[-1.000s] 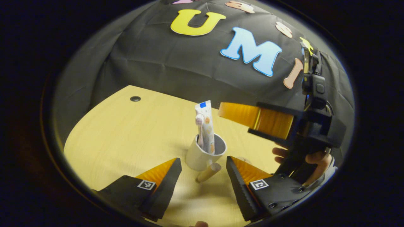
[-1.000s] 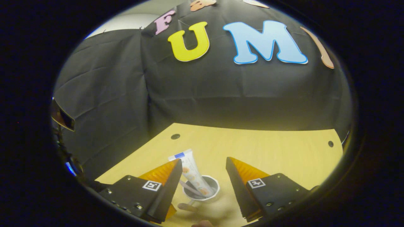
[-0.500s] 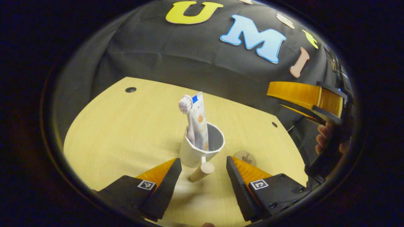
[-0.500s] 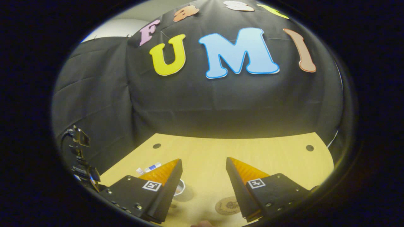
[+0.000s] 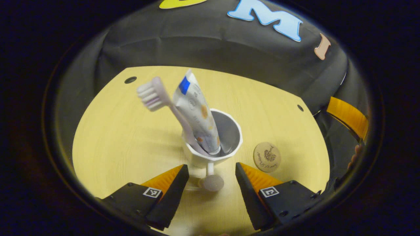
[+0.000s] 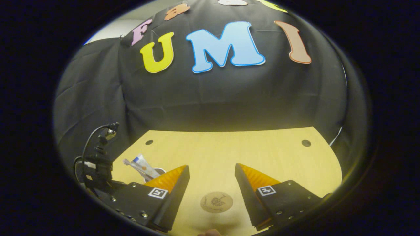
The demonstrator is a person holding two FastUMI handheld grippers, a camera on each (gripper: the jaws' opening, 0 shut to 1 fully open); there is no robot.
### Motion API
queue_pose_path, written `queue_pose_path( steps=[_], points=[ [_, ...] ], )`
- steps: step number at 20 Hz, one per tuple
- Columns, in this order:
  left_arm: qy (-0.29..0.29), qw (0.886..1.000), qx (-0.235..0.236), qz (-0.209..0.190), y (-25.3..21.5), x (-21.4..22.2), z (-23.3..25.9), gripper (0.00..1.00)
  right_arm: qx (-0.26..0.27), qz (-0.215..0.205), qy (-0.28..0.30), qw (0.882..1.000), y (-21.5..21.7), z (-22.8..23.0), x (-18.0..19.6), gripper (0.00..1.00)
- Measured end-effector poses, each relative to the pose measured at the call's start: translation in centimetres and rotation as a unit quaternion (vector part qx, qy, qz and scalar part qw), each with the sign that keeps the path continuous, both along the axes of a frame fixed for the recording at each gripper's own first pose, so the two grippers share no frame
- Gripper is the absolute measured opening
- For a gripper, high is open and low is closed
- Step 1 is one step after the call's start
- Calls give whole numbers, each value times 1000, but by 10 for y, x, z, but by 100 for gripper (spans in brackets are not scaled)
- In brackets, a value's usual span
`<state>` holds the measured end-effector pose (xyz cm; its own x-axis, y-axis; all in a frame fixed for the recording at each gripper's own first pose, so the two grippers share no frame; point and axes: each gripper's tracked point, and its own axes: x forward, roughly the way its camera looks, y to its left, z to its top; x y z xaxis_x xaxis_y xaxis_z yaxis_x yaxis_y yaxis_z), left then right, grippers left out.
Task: Put the toothbrush and toothpaste on the desktop into the cup, then pick up the cup and place it on the coaster on the desktop.
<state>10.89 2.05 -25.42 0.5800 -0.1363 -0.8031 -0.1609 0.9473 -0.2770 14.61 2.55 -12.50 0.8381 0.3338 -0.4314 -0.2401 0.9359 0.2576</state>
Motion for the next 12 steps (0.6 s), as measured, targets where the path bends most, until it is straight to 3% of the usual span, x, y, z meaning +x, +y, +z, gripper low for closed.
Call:
queue_pose_path(
  steps=[7,8,10,12],
  points=[
    [61,998,11,-9,-4,8,-26,90,-17,-13,26,999,-27,-20,-19,84],
    [64,998,11,-5,-2,10,-26,87,-17,-14,30,999,-28,-22,-21,84],
    [70,997,20,2,4,10,-30,72,-18,-15,34,999,-30,-24,-24,83],
    [77,997,19,12,6,8,-33,65,-19,-14,39,999,-32,-26,-27,83]
  ],
)
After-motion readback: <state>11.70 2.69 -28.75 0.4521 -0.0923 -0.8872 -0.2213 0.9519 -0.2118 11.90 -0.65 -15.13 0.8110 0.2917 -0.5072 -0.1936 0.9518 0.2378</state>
